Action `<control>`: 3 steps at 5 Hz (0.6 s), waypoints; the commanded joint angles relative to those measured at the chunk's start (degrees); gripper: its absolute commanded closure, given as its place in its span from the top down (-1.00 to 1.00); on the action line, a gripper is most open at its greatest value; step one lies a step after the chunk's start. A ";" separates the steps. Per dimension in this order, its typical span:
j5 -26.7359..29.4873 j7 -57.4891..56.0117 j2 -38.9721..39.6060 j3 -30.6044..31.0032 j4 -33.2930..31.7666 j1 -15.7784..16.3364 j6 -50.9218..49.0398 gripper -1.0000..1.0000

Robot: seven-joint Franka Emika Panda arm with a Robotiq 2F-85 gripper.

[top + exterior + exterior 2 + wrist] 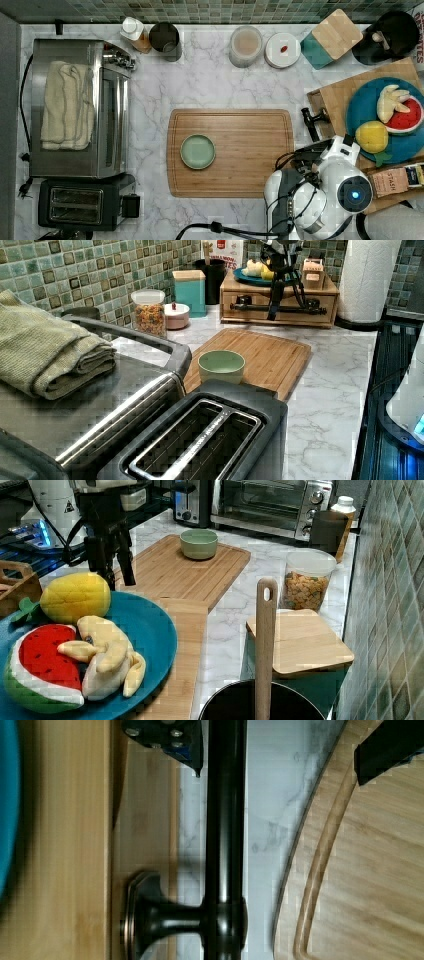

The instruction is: Open the drawer.

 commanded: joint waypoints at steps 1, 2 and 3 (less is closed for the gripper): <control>11.36 -9.05 7.57 -0.76 0.41 0.74 7.06 1.00; -0.24 0.64 3.21 -2.89 -1.11 2.77 1.63 1.00; -3.02 4.09 -0.31 -3.59 -3.04 4.83 -1.19 1.00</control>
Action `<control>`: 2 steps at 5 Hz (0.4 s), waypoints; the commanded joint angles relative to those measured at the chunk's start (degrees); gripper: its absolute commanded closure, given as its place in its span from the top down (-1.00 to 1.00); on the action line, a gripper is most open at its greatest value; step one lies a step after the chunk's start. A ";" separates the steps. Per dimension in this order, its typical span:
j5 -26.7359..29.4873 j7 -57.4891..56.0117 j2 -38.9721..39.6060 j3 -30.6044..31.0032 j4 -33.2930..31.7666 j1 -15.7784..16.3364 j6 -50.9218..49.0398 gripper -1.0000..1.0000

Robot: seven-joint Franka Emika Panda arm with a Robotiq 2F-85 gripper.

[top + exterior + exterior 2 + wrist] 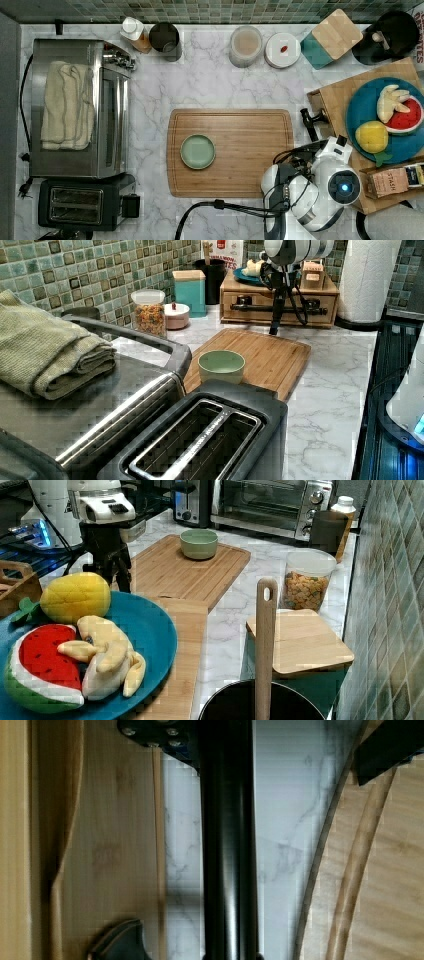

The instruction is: Open the drawer.

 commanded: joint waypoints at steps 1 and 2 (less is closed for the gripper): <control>-1.28 1.26 -7.65 0.45 -3.70 3.58 -10.22 1.00; 4.10 1.90 -6.41 3.15 -5.74 5.43 -8.13 1.00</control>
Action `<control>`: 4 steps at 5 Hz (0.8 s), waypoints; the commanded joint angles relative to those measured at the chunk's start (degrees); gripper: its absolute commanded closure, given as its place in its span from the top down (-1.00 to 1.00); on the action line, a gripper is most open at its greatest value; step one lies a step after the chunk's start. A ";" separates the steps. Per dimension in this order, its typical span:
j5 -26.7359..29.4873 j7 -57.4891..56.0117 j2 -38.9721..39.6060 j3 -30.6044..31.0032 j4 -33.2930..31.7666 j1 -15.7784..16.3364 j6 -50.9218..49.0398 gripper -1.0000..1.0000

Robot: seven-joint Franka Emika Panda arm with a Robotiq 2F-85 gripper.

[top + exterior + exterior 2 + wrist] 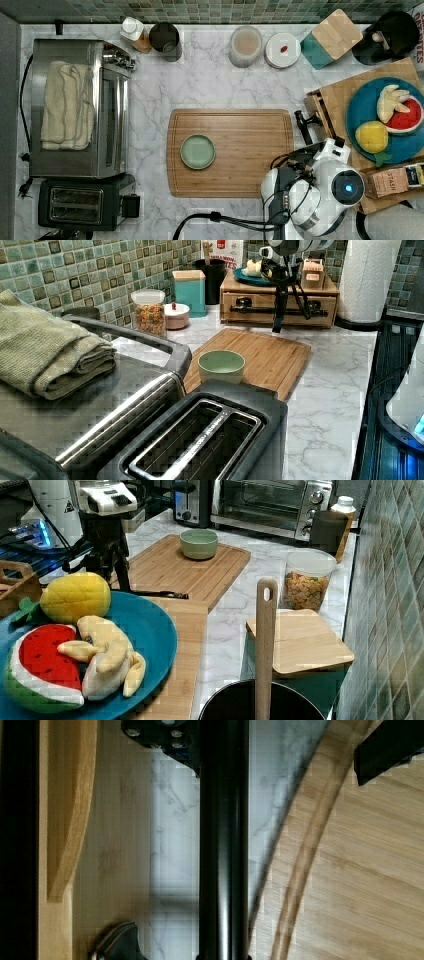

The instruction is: Open the drawer.

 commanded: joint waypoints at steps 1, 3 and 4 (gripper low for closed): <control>4.22 8.27 -2.82 5.85 -8.34 6.18 1.88 1.00; -1.85 19.93 -11.28 7.77 -17.62 11.48 1.29 1.00; -0.48 22.25 -13.63 9.84 -21.04 13.66 2.09 1.00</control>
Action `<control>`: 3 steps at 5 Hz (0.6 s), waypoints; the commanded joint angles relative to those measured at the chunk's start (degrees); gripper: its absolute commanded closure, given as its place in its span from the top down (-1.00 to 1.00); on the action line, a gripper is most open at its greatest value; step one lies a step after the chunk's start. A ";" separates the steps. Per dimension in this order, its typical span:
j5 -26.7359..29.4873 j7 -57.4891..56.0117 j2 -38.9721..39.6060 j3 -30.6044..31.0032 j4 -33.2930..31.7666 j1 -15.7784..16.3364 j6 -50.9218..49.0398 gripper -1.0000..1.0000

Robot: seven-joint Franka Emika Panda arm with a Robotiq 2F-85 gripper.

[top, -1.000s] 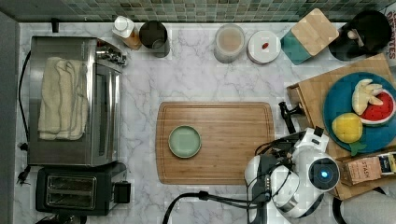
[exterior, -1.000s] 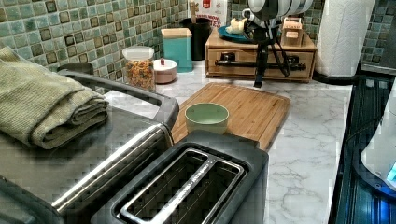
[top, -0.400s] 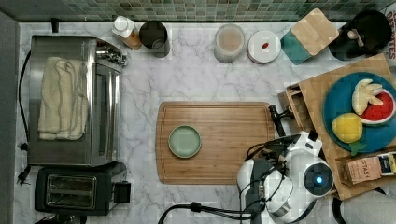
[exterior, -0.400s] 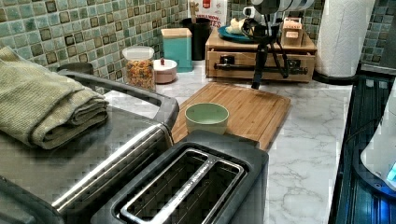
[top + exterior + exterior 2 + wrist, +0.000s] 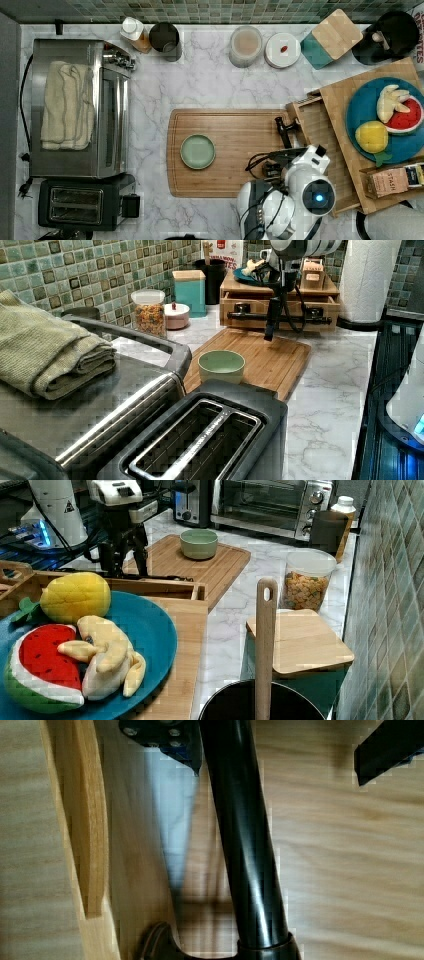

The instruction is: Open the drawer.

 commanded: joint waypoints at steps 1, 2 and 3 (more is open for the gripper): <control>5.13 0.04 -8.94 9.64 -13.96 10.38 -2.64 1.00; 9.63 -0.49 -9.35 11.41 -13.28 12.13 -5.40 1.00; 13.20 1.63 -11.13 12.57 -12.31 13.95 -10.78 1.00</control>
